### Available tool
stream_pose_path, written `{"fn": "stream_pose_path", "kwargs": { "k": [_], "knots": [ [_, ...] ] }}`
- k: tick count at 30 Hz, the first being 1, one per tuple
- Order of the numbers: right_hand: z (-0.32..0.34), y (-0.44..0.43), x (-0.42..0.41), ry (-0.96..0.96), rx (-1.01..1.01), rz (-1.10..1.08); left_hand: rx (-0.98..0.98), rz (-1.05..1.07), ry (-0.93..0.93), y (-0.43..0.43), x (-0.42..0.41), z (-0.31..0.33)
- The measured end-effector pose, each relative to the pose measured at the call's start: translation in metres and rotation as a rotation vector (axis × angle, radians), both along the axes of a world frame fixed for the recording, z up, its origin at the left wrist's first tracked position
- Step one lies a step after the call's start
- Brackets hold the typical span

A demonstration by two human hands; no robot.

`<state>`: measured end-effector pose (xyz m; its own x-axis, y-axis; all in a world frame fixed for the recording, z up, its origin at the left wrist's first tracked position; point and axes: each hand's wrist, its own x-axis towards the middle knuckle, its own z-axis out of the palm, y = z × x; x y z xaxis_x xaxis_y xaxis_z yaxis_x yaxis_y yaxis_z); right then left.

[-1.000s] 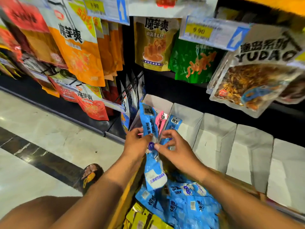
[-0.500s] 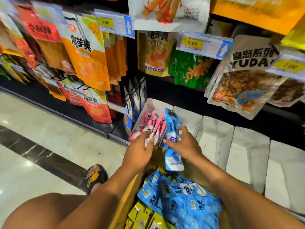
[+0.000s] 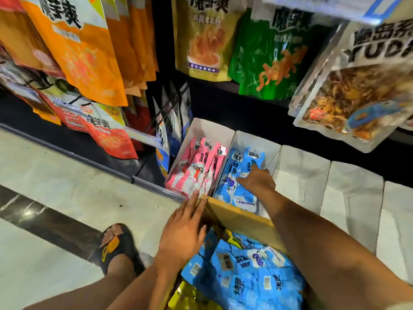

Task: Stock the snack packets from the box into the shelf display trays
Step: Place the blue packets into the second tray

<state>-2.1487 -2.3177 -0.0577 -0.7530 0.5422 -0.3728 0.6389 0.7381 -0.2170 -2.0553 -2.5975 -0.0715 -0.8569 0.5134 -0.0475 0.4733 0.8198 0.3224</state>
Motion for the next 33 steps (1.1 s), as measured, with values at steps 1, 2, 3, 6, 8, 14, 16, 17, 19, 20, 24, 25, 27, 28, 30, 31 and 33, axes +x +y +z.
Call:
{"fn": "stream_pose_path", "kwargs": {
  "k": [1, 2, 3, 6, 8, 14, 16, 17, 19, 20, 24, 25, 27, 28, 30, 31, 33],
  "knots": [
    [-0.010, -0.001, -0.002, -0.027, 0.005, -0.006, 0.013, -0.001, 0.014, 0.000, 0.000, -0.001],
    [-0.019, -0.002, -0.004, -0.052, 0.011, -0.010, 0.012, -0.002, 0.018, 0.000, 0.001, -0.001],
    [-0.028, -0.003, -0.005, -0.075, 0.018, -0.008, 0.013, -0.004, 0.023, 0.000, 0.001, -0.002],
    [-0.052, -0.001, -0.005, -0.116, 0.032, -0.013, 0.021, -0.009, 0.043, -0.002, 0.002, -0.003],
    [-0.062, -0.001, -0.004, -0.104, 0.038, -0.022, 0.020, -0.011, 0.051, -0.001, 0.001, -0.005],
    [-0.078, -0.001, -0.002, -0.087, 0.012, -0.018, -0.050, 0.005, 0.065, -0.001, 0.002, -0.004],
    [-0.079, 0.000, -0.005, -0.104, -0.018, -0.020, -0.056, 0.010, 0.082, 0.000, 0.002, -0.004],
    [-0.078, 0.000, -0.007, -0.112, -0.032, -0.024, -0.058, 0.012, 0.083, 0.000, 0.002, -0.004],
    [-0.073, 0.001, -0.009, -0.128, -0.059, -0.031, -0.072, 0.014, 0.082, 0.000, 0.001, -0.004],
    [-0.069, 0.002, -0.009, -0.131, -0.070, -0.032, -0.077, 0.020, 0.083, 0.000, 0.001, -0.004],
    [-0.050, 0.003, 0.000, -0.082, -0.093, 0.020, -0.098, 0.029, 0.072, 0.002, 0.001, 0.000],
    [-0.042, 0.001, 0.005, -0.058, -0.087, 0.051, -0.110, 0.028, 0.059, 0.002, 0.001, 0.001],
    [-0.023, -0.002, 0.020, 0.005, -0.084, 0.123, -0.112, 0.027, 0.047, 0.002, 0.001, 0.004],
    [-0.012, -0.003, 0.030, 0.043, -0.091, 0.150, -0.109, 0.025, 0.049, 0.002, 0.001, 0.005],
    [0.010, -0.007, 0.054, 0.130, -0.120, 0.191, -0.114, 0.021, 0.038, 0.003, 0.002, 0.009],
    [0.017, -0.009, 0.065, 0.177, -0.144, 0.210, -0.115, 0.021, 0.027, 0.004, 0.000, 0.009],
    [0.033, -0.014, 0.089, 0.267, -0.169, 0.262, -0.103, 0.020, 0.000, 0.005, 0.002, 0.012]
  ]
}}
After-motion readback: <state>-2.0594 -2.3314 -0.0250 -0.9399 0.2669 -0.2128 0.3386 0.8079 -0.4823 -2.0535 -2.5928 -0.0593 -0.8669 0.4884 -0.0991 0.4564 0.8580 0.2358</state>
